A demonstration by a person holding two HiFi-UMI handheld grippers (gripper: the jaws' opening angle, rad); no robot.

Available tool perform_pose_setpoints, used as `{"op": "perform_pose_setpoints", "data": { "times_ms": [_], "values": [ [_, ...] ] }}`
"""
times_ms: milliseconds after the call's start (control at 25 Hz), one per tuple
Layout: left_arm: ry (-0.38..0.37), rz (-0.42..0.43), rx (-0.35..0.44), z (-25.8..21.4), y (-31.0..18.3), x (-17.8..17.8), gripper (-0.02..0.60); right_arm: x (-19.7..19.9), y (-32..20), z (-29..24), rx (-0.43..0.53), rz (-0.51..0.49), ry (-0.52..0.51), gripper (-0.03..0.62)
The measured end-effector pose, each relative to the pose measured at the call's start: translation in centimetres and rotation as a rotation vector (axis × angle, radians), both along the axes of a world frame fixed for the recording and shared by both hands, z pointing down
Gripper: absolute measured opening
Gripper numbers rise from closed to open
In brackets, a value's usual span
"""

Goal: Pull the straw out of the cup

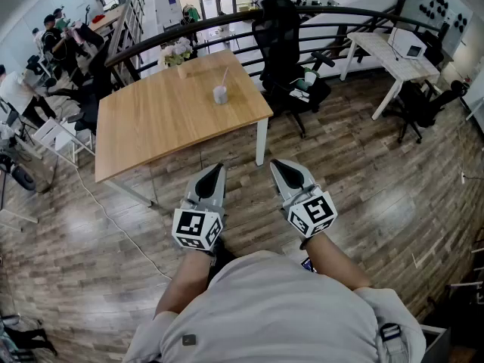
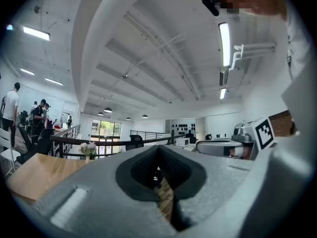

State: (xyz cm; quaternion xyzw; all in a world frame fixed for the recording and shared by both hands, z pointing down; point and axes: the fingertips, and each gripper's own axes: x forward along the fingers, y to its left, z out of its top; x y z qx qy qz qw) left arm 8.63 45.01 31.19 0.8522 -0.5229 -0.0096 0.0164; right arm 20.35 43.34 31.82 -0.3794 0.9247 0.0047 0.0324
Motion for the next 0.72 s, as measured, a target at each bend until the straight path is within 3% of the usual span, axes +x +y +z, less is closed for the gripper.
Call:
{"op": "perform_pose_setpoints", "data": {
  "times_ms": [320, 720],
  "values": [
    [0.001, -0.010, -0.022, 1.1, -1.2, -2.1, 0.005, -2.2, -1.4, 1.1, -0.022, -0.012, 0.003, 0.009],
    [-0.005, -0.019, -0.046, 2.4, -5.2, -8.7, 0.005, -8.8, -5.8, 2.2, -0.050, -0.023, -0.009, 0.009]
  ]
}}
